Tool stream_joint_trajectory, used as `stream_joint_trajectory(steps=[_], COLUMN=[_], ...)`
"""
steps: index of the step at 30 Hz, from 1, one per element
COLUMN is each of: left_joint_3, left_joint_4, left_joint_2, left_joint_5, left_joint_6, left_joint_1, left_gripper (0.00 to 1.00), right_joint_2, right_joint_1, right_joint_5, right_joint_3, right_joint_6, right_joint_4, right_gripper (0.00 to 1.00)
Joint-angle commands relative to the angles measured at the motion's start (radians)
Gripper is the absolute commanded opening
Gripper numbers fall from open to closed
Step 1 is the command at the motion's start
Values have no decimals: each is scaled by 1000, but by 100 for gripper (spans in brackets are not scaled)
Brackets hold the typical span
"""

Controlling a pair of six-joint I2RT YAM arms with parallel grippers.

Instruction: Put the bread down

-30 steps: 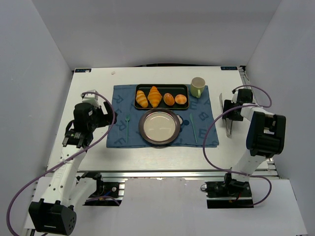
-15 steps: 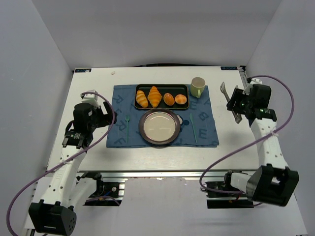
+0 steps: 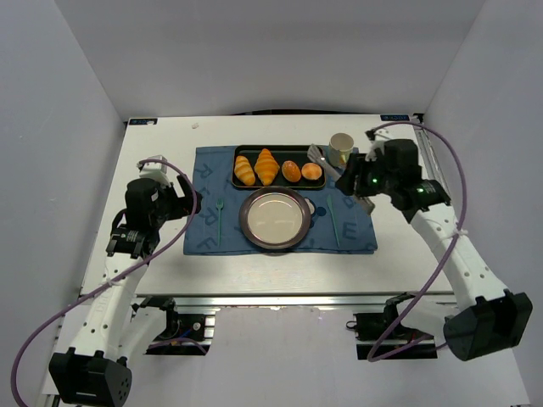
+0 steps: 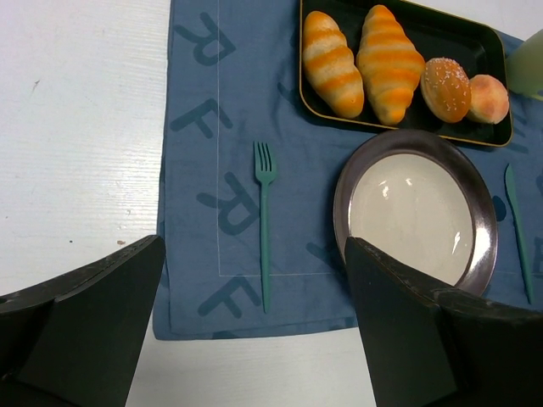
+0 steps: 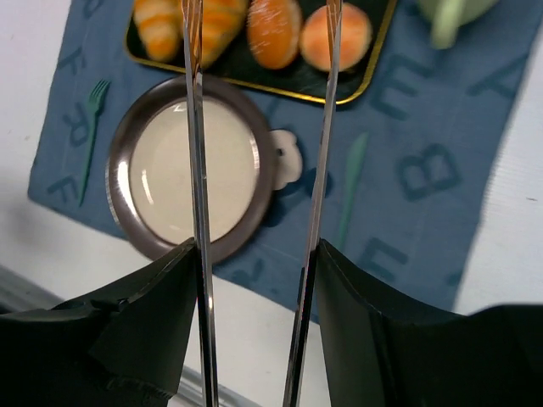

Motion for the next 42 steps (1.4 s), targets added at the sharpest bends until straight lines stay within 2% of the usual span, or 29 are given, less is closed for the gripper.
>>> stream_joint_trajectory(steps=[1, 8, 13, 19, 26, 42], left_joint_3=[10, 20, 10, -2, -9, -20], left_joint_4=[5, -1, 3, 0, -4, -8], left_joint_2=[-23, -16, -8, -3, 1, -8], left_joint_5=[6, 2, 0, -11, -14, -17], left_joint_6=[-16, -9, -9, 1, 10, 10], left_joint_1=[-3, -3, -3, -3, -3, -3], left_gripper=[98, 98, 98, 98, 98, 98], right_joint_2=[52, 227, 386, 510, 566, 623], right_joint_1=[83, 116, 116, 116, 116, 114], right_joint_5=[61, 161, 162, 211, 257, 190], right_joint_3=[36, 107, 235, 303, 274, 201], right_joint_6=[74, 54, 22, -9, -26, -24], right_joint_4=[66, 134, 122, 116, 132, 122], right_gripper=[60, 59, 59, 59, 59, 60])
